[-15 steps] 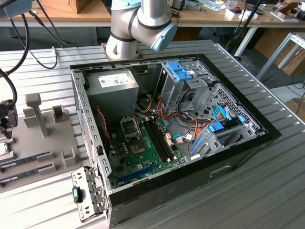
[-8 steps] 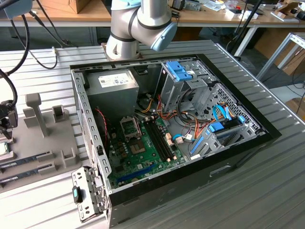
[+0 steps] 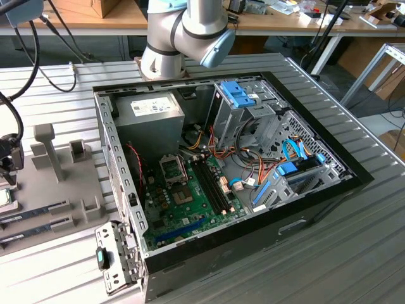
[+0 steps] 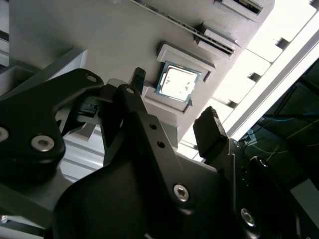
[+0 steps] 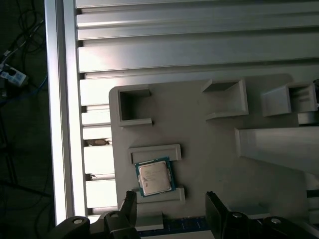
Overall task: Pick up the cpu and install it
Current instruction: 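Pick up the cpu and move it towards the insertion slot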
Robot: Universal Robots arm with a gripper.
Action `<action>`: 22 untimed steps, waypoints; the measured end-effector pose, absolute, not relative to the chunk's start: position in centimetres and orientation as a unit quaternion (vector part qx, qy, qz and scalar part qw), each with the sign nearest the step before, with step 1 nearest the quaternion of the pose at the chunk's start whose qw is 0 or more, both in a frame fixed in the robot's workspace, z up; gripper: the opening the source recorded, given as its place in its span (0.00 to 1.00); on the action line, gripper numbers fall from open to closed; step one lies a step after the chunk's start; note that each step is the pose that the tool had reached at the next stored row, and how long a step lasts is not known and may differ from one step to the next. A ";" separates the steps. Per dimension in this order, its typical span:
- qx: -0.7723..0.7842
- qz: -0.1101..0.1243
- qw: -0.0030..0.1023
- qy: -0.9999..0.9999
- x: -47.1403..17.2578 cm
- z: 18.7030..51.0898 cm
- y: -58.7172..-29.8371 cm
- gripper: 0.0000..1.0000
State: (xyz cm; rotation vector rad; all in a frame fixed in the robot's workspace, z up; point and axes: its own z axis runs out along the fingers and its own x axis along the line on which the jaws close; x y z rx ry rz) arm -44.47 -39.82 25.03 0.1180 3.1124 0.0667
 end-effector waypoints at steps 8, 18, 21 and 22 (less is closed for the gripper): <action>0.038 0.021 0.013 0.999 -44.5 24.8 -39.8 0.66; 0.038 0.021 0.013 0.999 -44.5 24.6 -39.8 0.66; 0.037 0.021 0.013 0.999 -44.5 24.4 -39.8 0.66; 0.037 0.021 0.013 0.999 -44.5 24.4 -39.8 0.66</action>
